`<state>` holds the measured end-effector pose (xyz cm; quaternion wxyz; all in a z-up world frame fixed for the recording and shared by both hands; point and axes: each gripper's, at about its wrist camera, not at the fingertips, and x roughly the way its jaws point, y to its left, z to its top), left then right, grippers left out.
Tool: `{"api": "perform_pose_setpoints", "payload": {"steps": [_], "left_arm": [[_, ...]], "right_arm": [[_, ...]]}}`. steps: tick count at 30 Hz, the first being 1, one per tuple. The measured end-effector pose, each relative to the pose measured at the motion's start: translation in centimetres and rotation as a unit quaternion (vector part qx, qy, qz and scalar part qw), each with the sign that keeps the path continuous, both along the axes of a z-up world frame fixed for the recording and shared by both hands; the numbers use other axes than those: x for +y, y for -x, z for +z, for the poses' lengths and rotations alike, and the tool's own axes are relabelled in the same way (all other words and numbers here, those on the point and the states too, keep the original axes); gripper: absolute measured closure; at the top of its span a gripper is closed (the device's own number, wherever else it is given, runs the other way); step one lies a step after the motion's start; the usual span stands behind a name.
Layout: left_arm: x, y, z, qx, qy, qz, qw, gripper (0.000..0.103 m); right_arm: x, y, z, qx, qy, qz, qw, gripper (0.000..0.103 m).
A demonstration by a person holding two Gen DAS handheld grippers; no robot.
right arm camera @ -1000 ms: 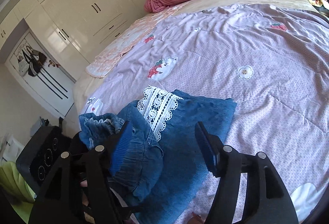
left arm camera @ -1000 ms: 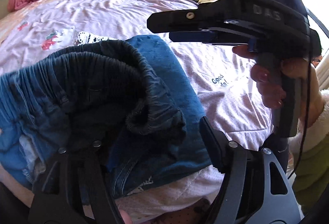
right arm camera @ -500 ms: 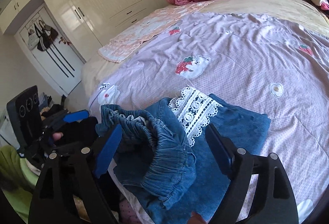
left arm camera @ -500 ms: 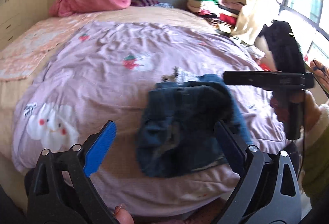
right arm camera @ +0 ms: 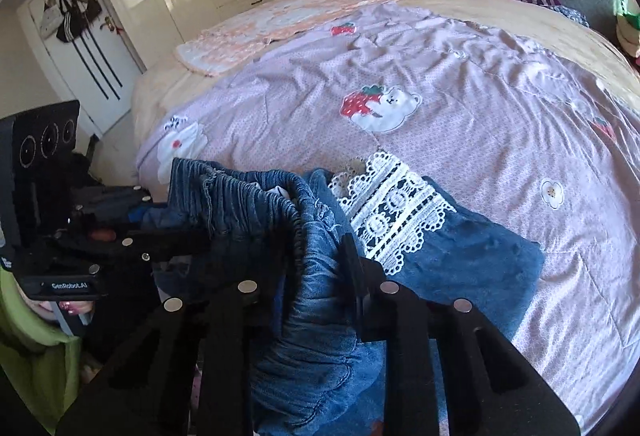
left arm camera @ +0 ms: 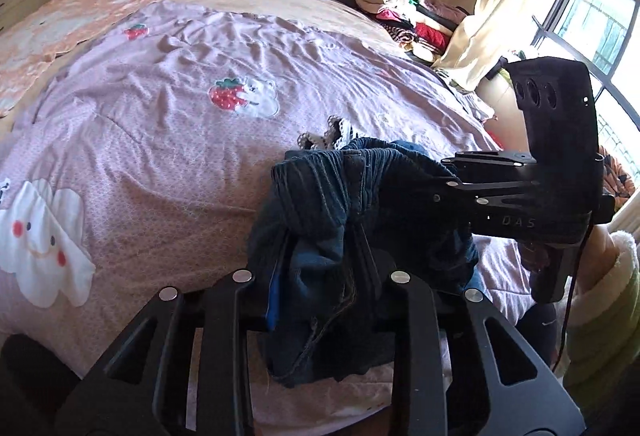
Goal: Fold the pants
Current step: 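Lift the waistband with both grippers and fold it over onto the lace cuff, then open both grippers and press the folded bundle flat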
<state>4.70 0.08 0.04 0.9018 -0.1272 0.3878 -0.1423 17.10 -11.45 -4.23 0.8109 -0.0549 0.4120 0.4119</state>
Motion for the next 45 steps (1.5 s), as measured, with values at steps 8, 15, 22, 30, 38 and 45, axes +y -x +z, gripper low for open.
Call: {"api": "perform_pose_setpoints", "payload": {"steps": [8,15,22,30,38,45], "left_arm": [[-5.6,-1.4,1.9,-0.040,-0.016,-0.054,0.9976,0.082],[-10.5,-1.8,-0.9,-0.017,-0.058,-0.105,0.9926,0.081],[-11.1,-1.6,-2.0,-0.009,-0.041,-0.122,0.9916,0.056],[-12.3,-1.1,-2.5,-0.007,0.009,-0.158,0.9873,0.038],[-10.3,0.9,-0.3,-0.020,0.001,-0.145,0.9892,0.027],[-6.2,1.2,0.6,-0.034,-0.092,-0.042,0.9943,0.020]], "right_arm": [[-7.1,-3.8,-1.7,0.105,-0.133,-0.129,0.977,0.081],[-9.9,-3.9,-3.8,0.131,-0.142,-0.163,0.968,0.074],[-13.0,-2.0,-2.8,0.100,-0.140,-0.188,0.967,0.050],[-12.8,-0.5,0.0,0.066,-0.132,-0.173,0.974,0.032],[-9.3,-0.6,0.4,0.070,-0.103,-0.155,0.980,0.022],[-6.2,-0.5,0.7,0.034,-0.042,-0.160,0.986,0.016]]}}
